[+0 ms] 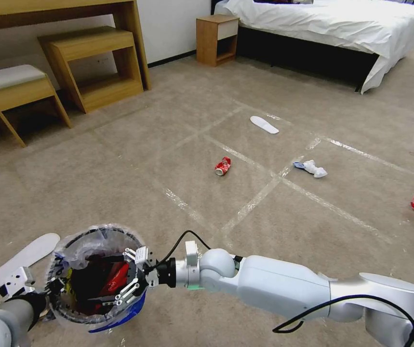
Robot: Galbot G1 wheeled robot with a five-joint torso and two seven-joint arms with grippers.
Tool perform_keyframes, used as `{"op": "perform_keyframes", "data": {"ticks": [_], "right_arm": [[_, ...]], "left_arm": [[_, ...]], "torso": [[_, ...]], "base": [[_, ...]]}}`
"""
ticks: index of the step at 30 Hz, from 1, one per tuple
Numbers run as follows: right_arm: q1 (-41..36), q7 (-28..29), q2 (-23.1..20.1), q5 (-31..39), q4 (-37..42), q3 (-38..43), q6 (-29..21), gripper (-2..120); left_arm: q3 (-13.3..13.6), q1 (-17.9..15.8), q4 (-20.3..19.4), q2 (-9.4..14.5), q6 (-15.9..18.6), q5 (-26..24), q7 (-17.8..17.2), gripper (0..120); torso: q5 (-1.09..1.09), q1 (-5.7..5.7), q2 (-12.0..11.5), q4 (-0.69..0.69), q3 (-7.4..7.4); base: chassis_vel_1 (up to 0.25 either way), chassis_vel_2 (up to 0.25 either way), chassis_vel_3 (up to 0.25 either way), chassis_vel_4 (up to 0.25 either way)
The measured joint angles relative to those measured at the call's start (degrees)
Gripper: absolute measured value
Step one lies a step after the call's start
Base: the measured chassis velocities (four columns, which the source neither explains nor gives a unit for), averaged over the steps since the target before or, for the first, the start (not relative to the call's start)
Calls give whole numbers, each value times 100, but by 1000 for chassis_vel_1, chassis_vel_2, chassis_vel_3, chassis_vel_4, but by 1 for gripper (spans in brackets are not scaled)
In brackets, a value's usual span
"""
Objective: Pick up the trash bin and place the garbage on the floor into it.
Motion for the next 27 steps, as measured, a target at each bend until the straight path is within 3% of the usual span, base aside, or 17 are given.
{"op": "perform_keyframes", "data": {"ticks": [8, 18, 27], "right_arm": [[29, -92, -350, 44, 457, 16, -19, 100], [118, -108, -403, 102, 674, 228, -28, 100], [518, -108, -581, 452, 990, 1599, -55, 100]], "left_arm": [[-19, -12, 55, -11, -1, -25, -52, 0], [10, -11, 59, -66, -2, -7, -54, 0], [-13, 38, 20, -64, -2, -6, -54, 0]], "torso": [[0, 0, 0, -1, 0], [0, 0, 0, 0, 0], [0, 0, 0, 1, 0]], "base": [[0, 0, 0, 0], [0, 0, 0, 0], [0, 0, 0, 0]]}}
